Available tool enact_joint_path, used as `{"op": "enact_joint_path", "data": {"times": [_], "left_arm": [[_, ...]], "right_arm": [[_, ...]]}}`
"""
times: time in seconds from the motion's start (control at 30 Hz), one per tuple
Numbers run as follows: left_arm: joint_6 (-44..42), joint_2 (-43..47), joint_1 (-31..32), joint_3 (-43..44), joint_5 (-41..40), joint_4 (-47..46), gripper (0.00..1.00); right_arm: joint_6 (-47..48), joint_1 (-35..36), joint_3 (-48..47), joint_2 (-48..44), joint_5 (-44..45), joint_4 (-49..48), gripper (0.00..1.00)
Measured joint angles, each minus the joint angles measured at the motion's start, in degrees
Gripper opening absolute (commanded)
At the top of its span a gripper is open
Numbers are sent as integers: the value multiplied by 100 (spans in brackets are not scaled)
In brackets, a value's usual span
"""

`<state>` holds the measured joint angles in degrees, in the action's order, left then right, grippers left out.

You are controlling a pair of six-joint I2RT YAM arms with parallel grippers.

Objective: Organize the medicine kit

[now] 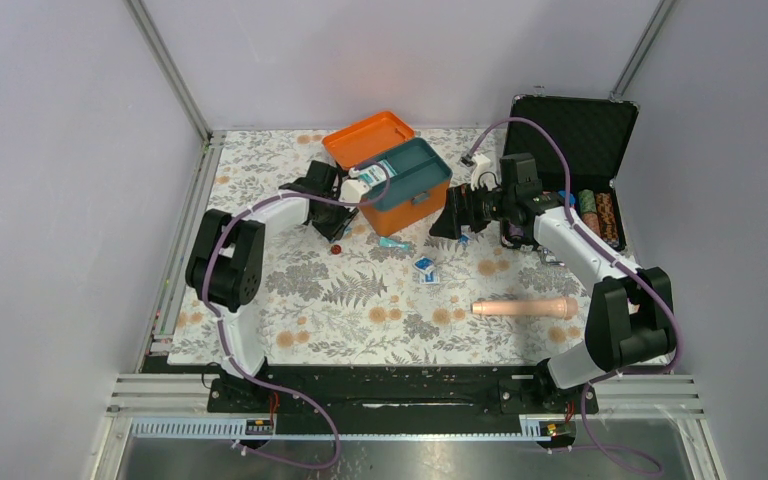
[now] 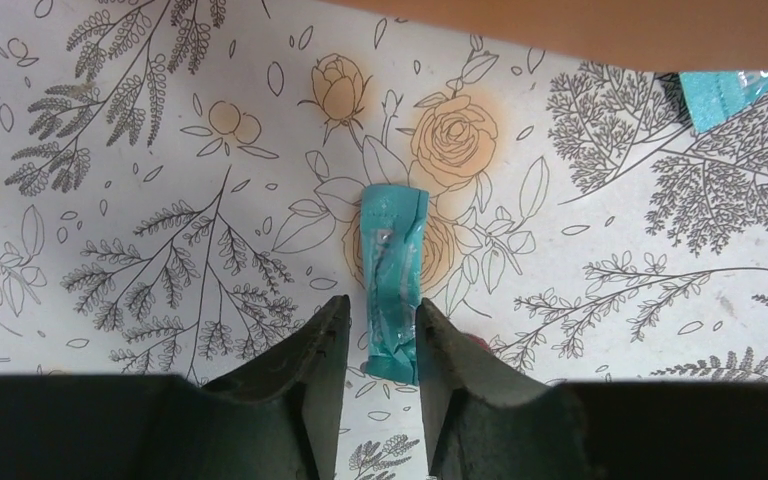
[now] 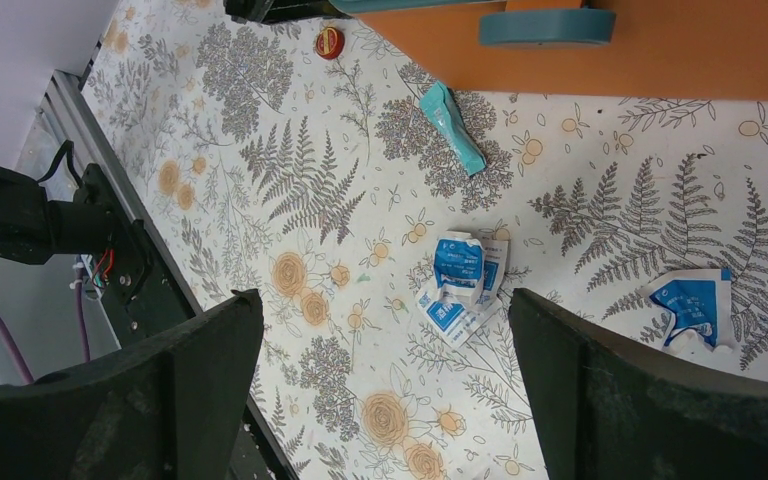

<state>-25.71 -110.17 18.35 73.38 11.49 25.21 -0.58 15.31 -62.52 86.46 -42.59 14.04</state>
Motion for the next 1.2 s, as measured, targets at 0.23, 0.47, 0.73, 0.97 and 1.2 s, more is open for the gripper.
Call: {"op": "enact_joint_path", "data": {"times": [0.23,0.47,0.73,0.97,1.2], "left_arm": [[-74,186,35,-275,-221,-219,23],[-79,201,37,-199,-295,-33,37],[-188,214,2,-122,-251,216,38],[-48,1086,-509,-1410,544,-466,50],[282,1235,-706,-1497,800,-1003,48]], "right_arm": [[13,0,0,4,0,13,99],[15,0,-4,24,0,31,99],[15,0,-4,24,7,33,99],[15,0,-4,24,9,33,99],[15,0,-4,24,7,31,99]]}}
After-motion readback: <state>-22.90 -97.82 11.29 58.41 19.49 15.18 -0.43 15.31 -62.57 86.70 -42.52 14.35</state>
